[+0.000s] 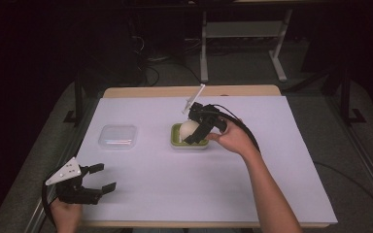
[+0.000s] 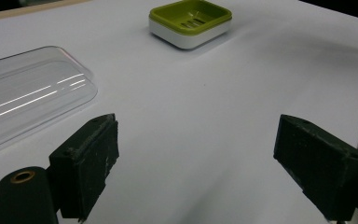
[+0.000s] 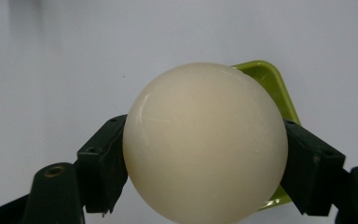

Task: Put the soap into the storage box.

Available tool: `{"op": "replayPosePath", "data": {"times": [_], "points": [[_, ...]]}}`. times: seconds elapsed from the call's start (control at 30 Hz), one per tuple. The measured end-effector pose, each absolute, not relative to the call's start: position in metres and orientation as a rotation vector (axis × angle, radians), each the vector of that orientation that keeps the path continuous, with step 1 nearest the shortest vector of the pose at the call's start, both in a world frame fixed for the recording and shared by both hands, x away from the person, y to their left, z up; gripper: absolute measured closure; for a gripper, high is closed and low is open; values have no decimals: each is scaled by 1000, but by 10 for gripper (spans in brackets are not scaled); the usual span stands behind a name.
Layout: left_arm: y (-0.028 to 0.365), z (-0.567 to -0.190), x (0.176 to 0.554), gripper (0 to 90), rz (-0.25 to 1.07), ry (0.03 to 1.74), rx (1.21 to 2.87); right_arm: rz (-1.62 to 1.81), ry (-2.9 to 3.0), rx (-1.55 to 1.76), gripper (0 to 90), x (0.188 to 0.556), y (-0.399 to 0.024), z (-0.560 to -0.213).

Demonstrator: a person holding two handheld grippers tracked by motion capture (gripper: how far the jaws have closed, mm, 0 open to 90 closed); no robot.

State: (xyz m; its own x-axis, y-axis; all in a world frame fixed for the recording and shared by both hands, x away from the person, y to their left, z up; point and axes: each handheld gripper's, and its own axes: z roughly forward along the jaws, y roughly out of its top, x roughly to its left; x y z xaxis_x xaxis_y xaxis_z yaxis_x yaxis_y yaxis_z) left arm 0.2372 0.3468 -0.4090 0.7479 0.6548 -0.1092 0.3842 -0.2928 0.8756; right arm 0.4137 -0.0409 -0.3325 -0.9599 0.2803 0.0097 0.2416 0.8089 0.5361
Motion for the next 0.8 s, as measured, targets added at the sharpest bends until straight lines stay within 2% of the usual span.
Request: {"op": "replayPosePath", "data": {"times": [0.8], "points": [[348,-409,238,132,333,796,1928,823,2924,510,240,444,-36,-357]]}}
